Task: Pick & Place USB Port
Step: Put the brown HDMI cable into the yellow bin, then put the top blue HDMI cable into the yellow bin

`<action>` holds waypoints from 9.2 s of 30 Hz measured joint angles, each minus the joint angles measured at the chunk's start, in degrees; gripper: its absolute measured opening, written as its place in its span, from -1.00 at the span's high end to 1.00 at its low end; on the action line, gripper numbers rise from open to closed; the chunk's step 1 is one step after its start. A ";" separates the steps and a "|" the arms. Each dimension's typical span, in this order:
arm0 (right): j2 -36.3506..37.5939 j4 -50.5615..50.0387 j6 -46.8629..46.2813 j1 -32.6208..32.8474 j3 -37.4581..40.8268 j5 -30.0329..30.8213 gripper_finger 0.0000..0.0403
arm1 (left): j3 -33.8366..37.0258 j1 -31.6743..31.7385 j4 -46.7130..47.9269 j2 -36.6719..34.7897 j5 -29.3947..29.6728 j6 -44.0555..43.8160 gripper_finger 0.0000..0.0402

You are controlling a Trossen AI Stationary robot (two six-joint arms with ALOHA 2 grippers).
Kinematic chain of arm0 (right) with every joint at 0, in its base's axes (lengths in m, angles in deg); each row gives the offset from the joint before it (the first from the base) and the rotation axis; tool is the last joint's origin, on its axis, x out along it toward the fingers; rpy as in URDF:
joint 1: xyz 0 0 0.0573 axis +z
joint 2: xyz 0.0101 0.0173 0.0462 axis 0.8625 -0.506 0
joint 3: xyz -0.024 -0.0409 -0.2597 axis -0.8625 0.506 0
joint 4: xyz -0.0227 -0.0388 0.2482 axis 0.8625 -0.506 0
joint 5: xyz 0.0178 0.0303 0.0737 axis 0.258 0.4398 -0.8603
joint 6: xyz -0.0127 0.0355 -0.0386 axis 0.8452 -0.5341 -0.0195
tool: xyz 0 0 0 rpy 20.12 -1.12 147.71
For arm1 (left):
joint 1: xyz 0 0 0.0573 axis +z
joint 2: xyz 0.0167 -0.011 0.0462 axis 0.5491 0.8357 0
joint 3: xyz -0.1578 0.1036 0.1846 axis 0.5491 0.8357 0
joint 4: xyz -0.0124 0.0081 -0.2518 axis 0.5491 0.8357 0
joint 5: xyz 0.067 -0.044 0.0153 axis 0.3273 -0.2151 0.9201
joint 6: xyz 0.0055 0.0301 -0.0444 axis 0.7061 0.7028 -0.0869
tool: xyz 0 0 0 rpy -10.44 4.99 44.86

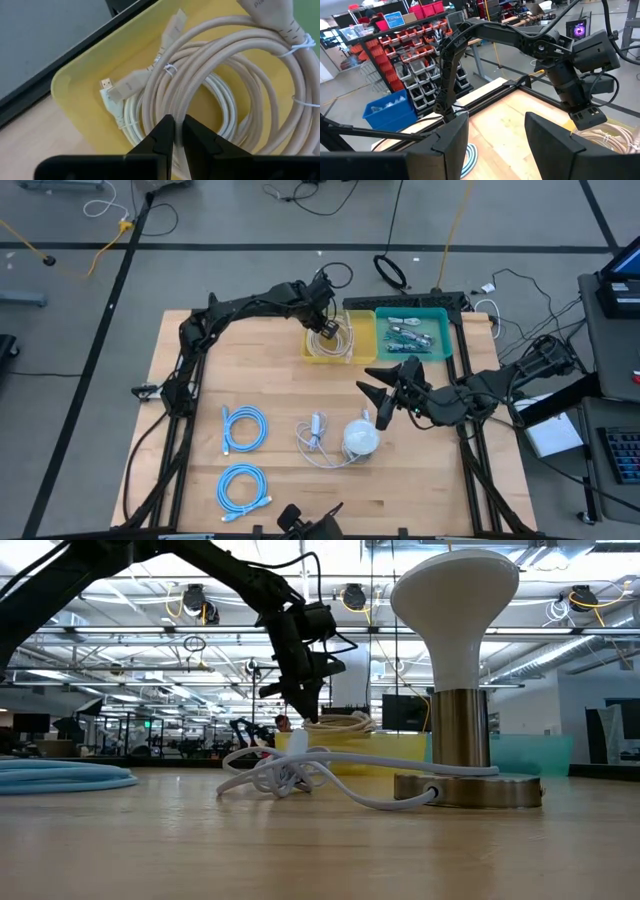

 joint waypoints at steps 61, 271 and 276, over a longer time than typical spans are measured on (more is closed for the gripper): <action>0.00 3.27 2.90 -0.37 0.00 -0.09 0.06 | 0.00 -14.88 10.75 -11.76 -10.04 23.96 0.98; -2.51 6.92 0.93 -2.27 0.01 -7.37 0.06 | -4.63 -12.99 -0.60 4.75 -7.84 13.26 1.00; -2.52 6.91 0.91 -2.27 0.01 -7.37 0.06 | -4.63 -12.97 -1.02 5.27 -4.40 14.47 1.00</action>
